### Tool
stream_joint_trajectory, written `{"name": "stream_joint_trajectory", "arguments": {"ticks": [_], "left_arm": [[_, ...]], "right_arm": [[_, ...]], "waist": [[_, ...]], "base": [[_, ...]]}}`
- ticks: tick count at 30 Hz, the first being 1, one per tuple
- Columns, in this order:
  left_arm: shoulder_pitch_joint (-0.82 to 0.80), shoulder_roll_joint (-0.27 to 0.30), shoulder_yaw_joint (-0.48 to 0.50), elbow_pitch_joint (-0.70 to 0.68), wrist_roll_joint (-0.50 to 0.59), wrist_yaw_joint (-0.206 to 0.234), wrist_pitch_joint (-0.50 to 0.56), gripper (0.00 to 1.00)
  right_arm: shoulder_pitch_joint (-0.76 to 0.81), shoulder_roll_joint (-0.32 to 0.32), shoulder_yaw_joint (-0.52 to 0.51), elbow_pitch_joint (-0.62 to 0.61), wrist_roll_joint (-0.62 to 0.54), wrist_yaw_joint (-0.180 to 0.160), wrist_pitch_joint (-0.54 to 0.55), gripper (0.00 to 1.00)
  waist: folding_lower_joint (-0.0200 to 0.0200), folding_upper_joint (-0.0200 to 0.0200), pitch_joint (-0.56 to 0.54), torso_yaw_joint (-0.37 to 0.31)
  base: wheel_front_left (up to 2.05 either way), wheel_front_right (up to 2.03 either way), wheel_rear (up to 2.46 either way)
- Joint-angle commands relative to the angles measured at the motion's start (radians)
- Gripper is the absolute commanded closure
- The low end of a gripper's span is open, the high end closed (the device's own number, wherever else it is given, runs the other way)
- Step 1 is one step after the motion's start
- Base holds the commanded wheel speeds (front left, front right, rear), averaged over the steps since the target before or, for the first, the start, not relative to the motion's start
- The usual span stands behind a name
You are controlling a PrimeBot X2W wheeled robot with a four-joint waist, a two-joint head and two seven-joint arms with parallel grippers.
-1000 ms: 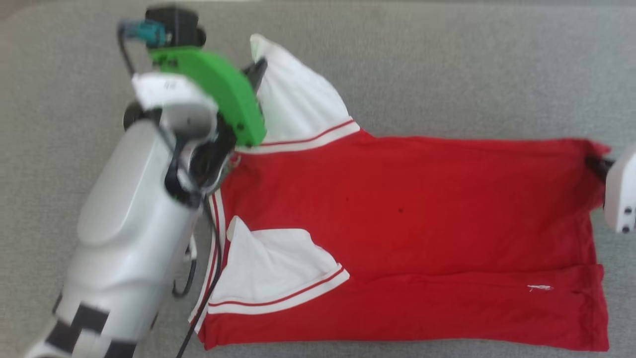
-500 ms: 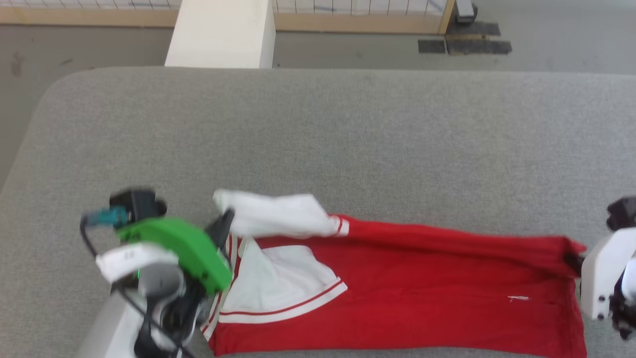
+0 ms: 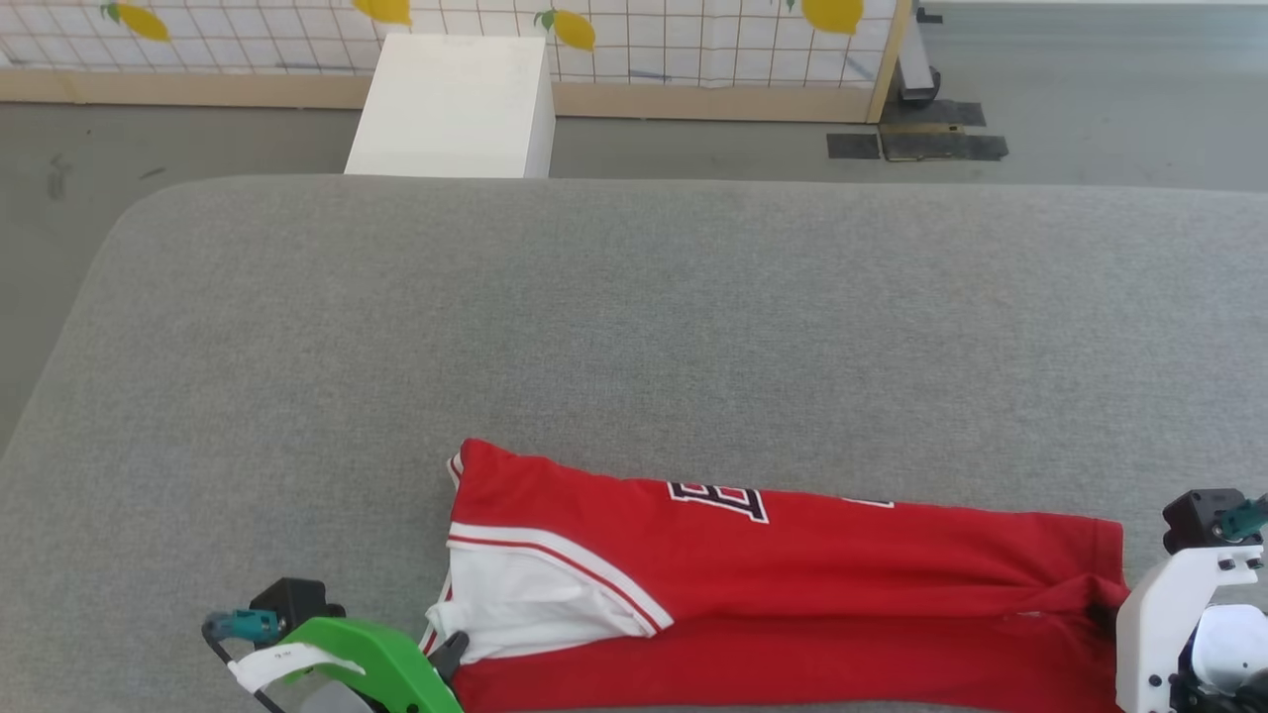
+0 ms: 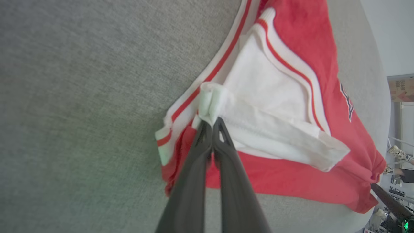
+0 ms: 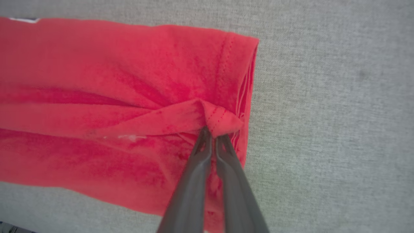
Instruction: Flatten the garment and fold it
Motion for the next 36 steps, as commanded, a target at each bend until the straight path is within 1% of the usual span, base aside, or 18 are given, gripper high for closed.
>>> {"name": "stream_joint_trajectory", "arguments": {"ticks": [1,5,10,12,13,15,17,20,22,24,26,28,32,36], "left_arm": [[-0.001,0.003,0.007,0.010,0.002,-0.006,-0.004,0.00],[-0.006,0.043,0.013,-0.001,0.029,0.012,-0.001,0.00],[-0.010,0.104,0.033,-0.103,0.069,0.067,0.015,0.00],[-0.022,0.120,0.056,-0.156,0.090,0.083,-0.009,0.00],[-0.028,0.128,0.066,-0.175,0.105,0.083,-0.031,0.00],[-0.049,0.142,0.082,-0.206,0.152,0.067,-0.104,0.00],[-0.068,0.148,0.085,-0.217,0.204,0.035,-0.192,0.00],[-0.099,0.155,0.069,-0.197,0.299,-0.030,-0.350,0.00],[-0.118,0.147,0.058,-0.174,0.358,-0.058,-0.462,0.00],[-0.131,0.142,0.037,-0.148,0.415,-0.077,-0.549,0.00],[-0.145,0.140,0.013,-0.122,0.466,-0.095,-0.595,0.00],[-0.160,0.127,0.005,-0.107,0.505,-0.104,-0.621,0.00],[-0.179,0.092,0.011,-0.107,0.572,-0.110,-0.637,0.00],[-0.175,0.048,0.038,-0.128,0.611,-0.123,-0.638,0.00]], "right_arm": [[0.009,0.012,-0.006,0.007,-0.006,-0.002,-0.011,0.00],[0.024,0.013,-0.049,-0.024,-0.001,-0.002,-0.039,0.00],[0.071,0.019,-0.168,-0.099,0.016,-0.002,-0.032,0.00],[0.090,0.017,-0.211,-0.138,0.021,-0.002,-0.018,0.00],[0.092,0.019,-0.226,-0.151,0.028,-0.002,-0.012,0.00],[0.092,0.013,-0.242,-0.173,0.029,-0.002,0.002,0.00],[0.081,0.015,-0.241,-0.186,0.038,-0.002,0.013,0.00],[0.063,-0.002,-0.198,-0.169,0.040,-0.002,0.037,0.00],[0.047,-0.011,-0.163,-0.141,0.045,-0.002,0.044,0.00],[0.029,-0.020,-0.124,-0.109,0.052,-0.002,0.044,0.00],[0.007,-0.023,-0.096,-0.078,0.061,-0.002,0.039,0.00],[-0.011,-0.026,-0.072,-0.046,0.067,-0.002,0.035,0.00],[-0.033,-0.041,-0.026,0.014,0.069,-0.002,0.030,0.00],[-0.038,-0.053,0.044,0.044,0.082,-0.002,0.037,0.00]], "waist": [[0.0001,0.0000,-0.009,-0.007],[0.0001,0.0000,-0.030,-0.011],[0.0001,0.0000,-0.048,-0.005],[0.0001,0.0000,-0.051,-0.004],[0.0001,0.0000,-0.052,-0.005],[0.0001,0.0000,-0.052,-0.005],[0.0001,0.0000,-0.049,-0.008],[0.0001,0.0000,-0.040,-0.009],[0.0001,0.0000,-0.031,-0.006],[0.0001,0.0000,-0.020,-0.003],[0.0001,0.0000,-0.006,0.005],[0.0001,0.0000,0.008,0.012],[0.0001,0.0000,0.034,0.026],[0.0001,0.0000,0.050,0.034]], "base": [[0.00,0.00,0.00],[0.00,0.00,0.00],[0.00,0.00,0.00],[0.00,0.00,0.00],[0.00,0.00,0.00],[0.00,0.00,0.00],[0.00,0.00,0.00],[0.00,0.00,0.00],[0.00,0.00,0.00],[0.00,0.00,0.00],[0.00,0.00,0.00],[0.00,0.00,0.00],[0.00,0.00,0.00],[0.00,0.00,0.00]]}}
